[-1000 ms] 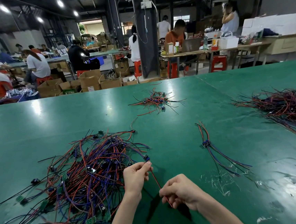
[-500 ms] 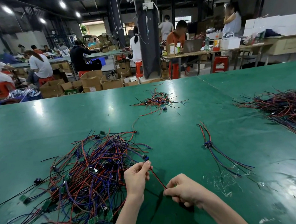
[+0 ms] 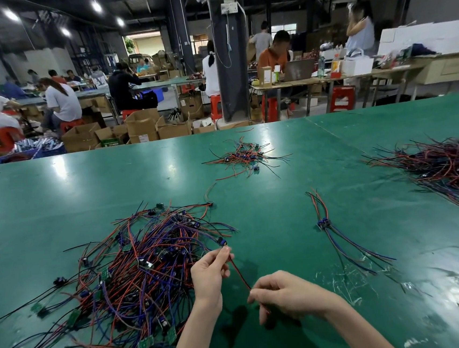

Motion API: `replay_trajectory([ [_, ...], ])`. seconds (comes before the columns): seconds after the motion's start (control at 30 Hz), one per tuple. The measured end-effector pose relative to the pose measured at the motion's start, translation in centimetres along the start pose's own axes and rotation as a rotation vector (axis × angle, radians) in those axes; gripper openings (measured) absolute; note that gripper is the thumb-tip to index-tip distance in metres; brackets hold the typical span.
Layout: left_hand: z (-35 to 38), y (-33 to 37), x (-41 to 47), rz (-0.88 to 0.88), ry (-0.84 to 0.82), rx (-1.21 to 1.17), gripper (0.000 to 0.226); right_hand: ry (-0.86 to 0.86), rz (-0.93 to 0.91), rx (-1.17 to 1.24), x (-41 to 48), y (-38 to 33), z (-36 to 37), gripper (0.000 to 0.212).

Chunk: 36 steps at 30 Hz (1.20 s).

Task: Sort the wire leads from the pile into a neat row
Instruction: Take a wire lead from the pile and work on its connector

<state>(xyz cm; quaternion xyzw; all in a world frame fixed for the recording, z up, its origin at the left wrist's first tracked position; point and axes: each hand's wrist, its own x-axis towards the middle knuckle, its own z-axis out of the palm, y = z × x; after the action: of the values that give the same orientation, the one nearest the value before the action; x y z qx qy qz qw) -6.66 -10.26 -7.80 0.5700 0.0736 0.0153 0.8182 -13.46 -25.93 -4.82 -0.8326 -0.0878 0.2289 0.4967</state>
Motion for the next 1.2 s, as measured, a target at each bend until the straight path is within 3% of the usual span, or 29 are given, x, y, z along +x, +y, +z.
replay_trajectory([
  [0.13, 0.8, 0.1, -0.7, -0.053, -0.050, -0.029, 0.012, 0.234, -0.035, -0.037, 0.7, 0.4, -0.1, 0.042],
  [0.23, 1.7, -0.3, -1.7, -0.068, -0.133, 0.035, 0.011, 0.422, -0.053, 0.156, 1.4, 0.6, 0.4, 0.033],
  [0.33, 2.2, -0.8, -2.4, -0.073, -0.190, 0.051, 0.012, 0.486, -0.062, 0.378, 1.7, 0.8, 0.6, 0.021],
  [0.5, 2.0, -0.8, -2.1, -0.038, -0.215, 0.109, 0.009, 0.455, -0.045, 0.474, 1.9, 0.6, 0.9, 0.019],
  [0.63, 1.5, -0.7, -1.5, -0.041, -0.143, 0.105, 0.009, 0.376, -0.031, 0.454, 1.9, 0.3, 1.3, 0.014],
  [0.9, 0.0, 0.7, 0.0, -0.042, -0.003, 0.032, 0.010, 0.077, 0.006, 0.288, 0.3, 0.1, 0.7, 0.009],
  [1.2, -0.5, 1.3, 0.3, -0.059, 0.026, -0.033, 0.008, 0.041, -0.110, 0.063, 0.0, -0.5, 0.9, 0.011],
])
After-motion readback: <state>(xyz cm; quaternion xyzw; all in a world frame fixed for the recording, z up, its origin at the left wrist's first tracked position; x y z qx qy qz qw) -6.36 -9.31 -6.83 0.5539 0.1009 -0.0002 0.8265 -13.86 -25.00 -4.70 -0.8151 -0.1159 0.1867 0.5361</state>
